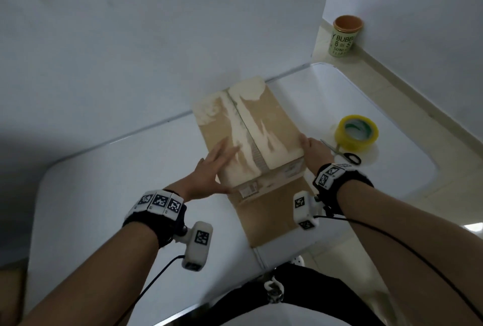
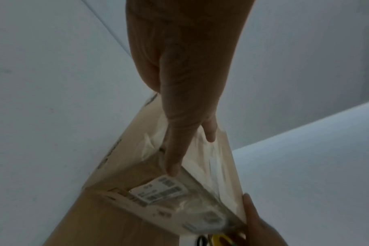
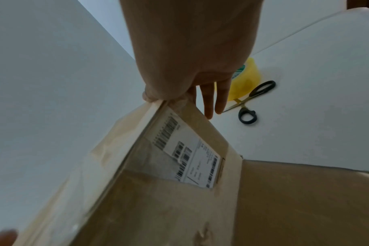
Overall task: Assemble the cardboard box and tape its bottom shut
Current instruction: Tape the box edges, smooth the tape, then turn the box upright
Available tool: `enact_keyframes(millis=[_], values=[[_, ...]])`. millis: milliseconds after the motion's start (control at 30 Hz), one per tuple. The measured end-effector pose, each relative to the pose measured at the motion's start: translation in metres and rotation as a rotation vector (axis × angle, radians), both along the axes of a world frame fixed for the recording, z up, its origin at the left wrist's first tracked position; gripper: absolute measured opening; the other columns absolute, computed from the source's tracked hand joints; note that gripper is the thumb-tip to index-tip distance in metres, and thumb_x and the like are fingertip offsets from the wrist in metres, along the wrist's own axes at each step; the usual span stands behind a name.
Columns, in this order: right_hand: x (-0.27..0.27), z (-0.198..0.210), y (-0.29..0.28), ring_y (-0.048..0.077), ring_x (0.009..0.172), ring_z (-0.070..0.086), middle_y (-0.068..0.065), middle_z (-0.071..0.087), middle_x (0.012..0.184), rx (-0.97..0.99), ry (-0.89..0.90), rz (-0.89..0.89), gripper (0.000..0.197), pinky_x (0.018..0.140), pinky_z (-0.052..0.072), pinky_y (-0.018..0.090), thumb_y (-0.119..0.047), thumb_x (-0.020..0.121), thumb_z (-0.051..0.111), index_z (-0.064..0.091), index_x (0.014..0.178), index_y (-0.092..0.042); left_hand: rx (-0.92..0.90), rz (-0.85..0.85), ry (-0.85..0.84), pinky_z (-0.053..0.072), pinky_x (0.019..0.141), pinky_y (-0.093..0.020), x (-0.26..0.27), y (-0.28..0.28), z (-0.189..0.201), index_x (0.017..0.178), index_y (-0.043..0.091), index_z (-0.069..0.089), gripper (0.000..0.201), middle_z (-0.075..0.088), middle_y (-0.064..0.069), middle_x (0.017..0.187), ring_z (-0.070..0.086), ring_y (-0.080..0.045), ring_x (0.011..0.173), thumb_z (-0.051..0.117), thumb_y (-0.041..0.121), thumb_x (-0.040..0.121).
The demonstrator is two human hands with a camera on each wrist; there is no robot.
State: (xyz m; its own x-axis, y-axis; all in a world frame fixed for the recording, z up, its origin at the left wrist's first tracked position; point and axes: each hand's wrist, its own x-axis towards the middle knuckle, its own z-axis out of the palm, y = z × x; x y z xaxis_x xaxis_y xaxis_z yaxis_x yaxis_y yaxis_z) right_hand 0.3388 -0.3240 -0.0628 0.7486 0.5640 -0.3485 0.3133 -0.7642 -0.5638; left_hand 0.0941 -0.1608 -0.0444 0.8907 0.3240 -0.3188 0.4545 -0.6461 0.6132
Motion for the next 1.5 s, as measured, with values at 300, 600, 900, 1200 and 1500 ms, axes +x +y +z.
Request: enact_keyframes(millis=[300,600,900,1200,1500], values=[[-0.009,-0.016,-0.001,0.039,0.105,0.058,0.017,0.06,0.119,0.241,0.412,-0.155,0.062,0.089,0.052,0.056,-0.066,0.082,0.04,0.057,0.116,-0.017,-0.888,0.884,-0.037,0.047,0.095,-0.053,0.005,-0.02,-0.007,0.139,0.024,0.036,0.073,0.053,-0.001,0.137,0.056,-0.029,0.115,0.064,0.059,0.082],[-0.044,0.006,-0.011,0.035,0.107,0.056,0.016,0.055,0.12,0.323,0.601,-0.296,0.045,0.086,0.055,0.053,-0.042,0.099,0.039,0.054,0.123,-0.007,-0.696,0.846,-0.097,0.054,0.078,-0.028,0.009,-0.003,0.02,0.141,0.005,0.037,0.074,0.058,-0.009,0.129,0.062,-0.024,0.11,0.063,0.033,0.078],[-0.06,0.015,-0.029,0.026,0.108,0.06,0.011,0.063,0.118,0.305,0.759,-0.317,0.058,0.082,0.053,0.042,-0.058,0.093,0.04,0.055,0.123,-0.012,-0.054,0.594,0.045,0.032,0.112,-0.037,0.054,-0.015,0.133,0.147,-0.01,0.014,0.065,0.026,-0.024,0.152,0.034,-0.035,0.137,0.047,0.015,0.096],[-0.082,0.011,-0.036,0.022,0.093,0.058,0.011,0.059,0.114,0.132,0.785,-0.187,0.032,0.091,0.05,0.037,-0.031,0.098,0.049,0.057,0.118,-0.007,0.238,0.316,0.257,0.005,0.119,-0.053,0.042,-0.009,0.085,0.154,0.021,-0.006,0.081,-0.013,-0.017,0.16,-0.007,-0.046,0.145,0.049,0.02,0.094],[-0.076,0.033,-0.006,0.034,0.112,0.058,0.016,0.059,0.125,0.158,0.783,0.014,0.043,0.094,0.05,0.045,0.007,0.09,0.055,0.051,0.131,-0.006,-0.128,0.703,0.079,0.05,0.096,-0.05,-0.009,0.046,0.033,0.139,0.009,0.042,0.077,0.053,-0.014,0.134,0.056,-0.038,0.116,0.057,0.03,0.067]])
